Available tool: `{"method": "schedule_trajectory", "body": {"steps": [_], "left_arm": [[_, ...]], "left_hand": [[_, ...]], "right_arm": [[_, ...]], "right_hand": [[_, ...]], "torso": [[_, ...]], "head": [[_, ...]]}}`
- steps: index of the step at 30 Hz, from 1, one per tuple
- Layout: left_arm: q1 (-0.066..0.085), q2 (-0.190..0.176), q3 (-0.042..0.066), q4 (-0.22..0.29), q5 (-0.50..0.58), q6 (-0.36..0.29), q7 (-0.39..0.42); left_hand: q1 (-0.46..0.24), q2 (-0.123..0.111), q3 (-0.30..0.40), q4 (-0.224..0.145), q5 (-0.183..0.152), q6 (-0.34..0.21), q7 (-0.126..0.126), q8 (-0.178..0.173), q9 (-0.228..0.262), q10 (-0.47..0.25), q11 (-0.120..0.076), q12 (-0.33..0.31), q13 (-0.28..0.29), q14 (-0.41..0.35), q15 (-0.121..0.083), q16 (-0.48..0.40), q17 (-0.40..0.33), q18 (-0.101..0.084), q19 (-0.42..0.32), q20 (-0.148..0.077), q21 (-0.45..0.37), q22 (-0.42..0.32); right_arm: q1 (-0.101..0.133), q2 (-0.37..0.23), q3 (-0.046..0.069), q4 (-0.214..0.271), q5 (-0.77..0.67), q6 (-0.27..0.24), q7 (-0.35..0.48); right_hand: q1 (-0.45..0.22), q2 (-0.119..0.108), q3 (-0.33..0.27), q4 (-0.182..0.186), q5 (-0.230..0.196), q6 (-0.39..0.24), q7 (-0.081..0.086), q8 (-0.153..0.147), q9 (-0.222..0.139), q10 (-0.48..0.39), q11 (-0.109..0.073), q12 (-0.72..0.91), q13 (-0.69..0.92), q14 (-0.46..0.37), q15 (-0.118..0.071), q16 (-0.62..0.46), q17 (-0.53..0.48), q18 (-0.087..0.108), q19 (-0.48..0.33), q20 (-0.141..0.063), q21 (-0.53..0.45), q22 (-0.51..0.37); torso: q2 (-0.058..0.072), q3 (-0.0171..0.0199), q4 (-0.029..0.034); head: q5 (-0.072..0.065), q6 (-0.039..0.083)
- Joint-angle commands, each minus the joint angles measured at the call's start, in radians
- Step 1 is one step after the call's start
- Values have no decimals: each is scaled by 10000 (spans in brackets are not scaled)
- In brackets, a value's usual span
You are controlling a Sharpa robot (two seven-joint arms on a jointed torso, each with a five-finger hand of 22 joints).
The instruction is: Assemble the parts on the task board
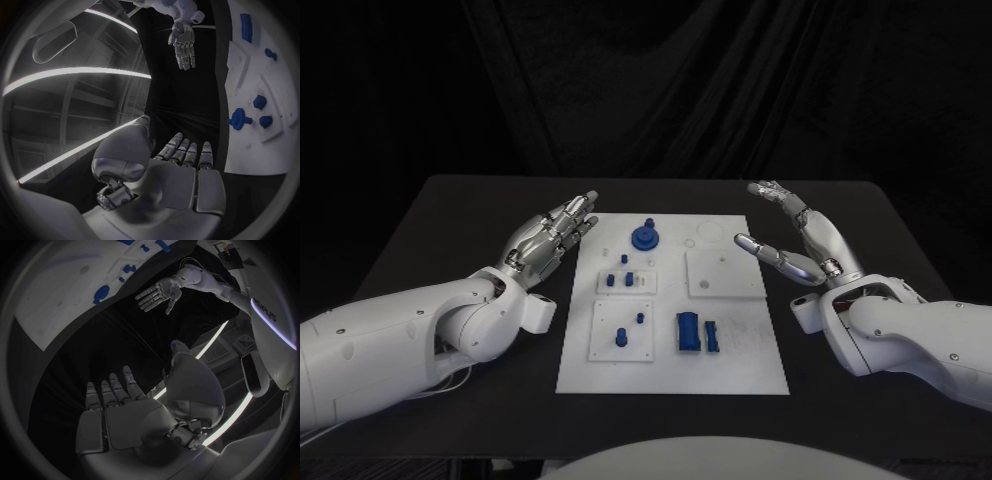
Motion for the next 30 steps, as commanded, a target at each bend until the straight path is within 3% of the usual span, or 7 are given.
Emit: {"method": "schedule_trajectory", "body": {"steps": [1,3,11,12,13,16,30], "left_arm": [[-74,190,206,62,296,-1553,-262],[-133,326,387,81,395,-2160,-393],[-395,934,1198,165,839,-4878,-980],[-418,987,1269,172,877,-5114,-1031],[-439,1036,1334,179,913,-5331,-1078],[-491,1157,1495,195,1001,-5871,-1194],[-546,1284,1664,213,1094,-6439,-1317]], "left_hand": [[-2929,-495,901,-569,-1035,-748,-811,-132,-66,-178,-425,-415,-50,0,-287,-36,-10,-965,-36,-338,-70,-64],[-3423,-577,901,-685,-1211,-878,-811,-132,-66,-178,-425,-486,-50,0,-287,-36,-10,-965,-36,-1066,-70,-64],[-5119,-861,901,-986,-1810,-1274,-811,-132,-66,-178,-425,-1295,-50,0,-287,-36,-10,-965,-36,-1066,-70,-64],[-5281,-1561,901,-1013,-1867,-1326,-811,-132,-66,-178,-425,-1295,-50,0,-287,-36,-10,-965,-36,-1066,-70,-64],[-5435,-1561,901,-1032,-1923,-1359,-811,-132,-66,-178,-425,-1295,-50,0,-287,-36,-10,-965,-36,-1066,-70,-64],[-5843,-1561,901,-1772,-2067,-1462,-811,-132,-66,-178,-425,-1295,-50,0,-287,-36,-10,-965,-36,-1066,-70,-64],[-7348,-1561,901,-1772,-3262,-2344,-811,-132,-66,-178,-425,-1295,-50,0,-287,-36,-10,-965,-36,-1066,-70,-64]], "right_arm": [[-61,319,222,-232,1512,299,37],[-99,588,421,-408,2119,405,58],[-277,1827,1340,-1220,4914,894,156],[-294,1945,1427,-1297,5179,940,166],[-309,2054,1509,-1369,5425,983,174],[-349,2333,1715,-1551,6054,1093,196],[-401,2693,1983,-1788,6868,1236,225]], "right_hand": [[-2658,538,343,-584,-1447,-704,-41,-1013,-307,-615,-975,-746,-526,-125,-999,-804,-53,-229,-110,-565,-71,-968],[-3089,626,1051,-687,-1685,-814,-41,-1178,-307,-615,-975,-870,-611,-125,-999,-804,-53,-229,-110,-667,-71,-968],[-4611,940,1051,-1052,-2513,-1208,-41,-1757,-307,-615,-975,-1300,-912,-125,-999,-804,-53,-229,-110,-983,-71,-968],[-4754,969,1051,-1078,-2588,-1239,-41,-1813,-307,-615,-975,-1338,-1639,-125,-999,-804,-53,-229,-110,-1013,-71,-968],[-4892,1679,1051,-1108,-2667,-1286,-41,-1864,-307,-615,-975,-1378,-1639,-125,-999,-804,-53,-229,-110,-1015,-71,-968],[-5245,1679,1051,-1851,-2864,-1365,-41,-2002,-307,-615,-975,-1477,-1639,-125,-999,-804,-53,-229,-110,-1800,-71,-968],[-6607,1679,1051,-1851,-3604,-2180,-41,-3159,-307,-615,-975,-2335,-1639,-125,-999,-804,-53,-229,-110,-1800,-71,-968]], "torso": [[-309,127,-144],[-447,184,-208],[-926,384,-428],[-956,396,-442],[-982,407,-454],[-1035,429,-478],[-1048,434,-484]], "head": [[55,524],[88,828],[202,1882],[209,1950],[215,2007],[228,2123],[231,2151]]}}
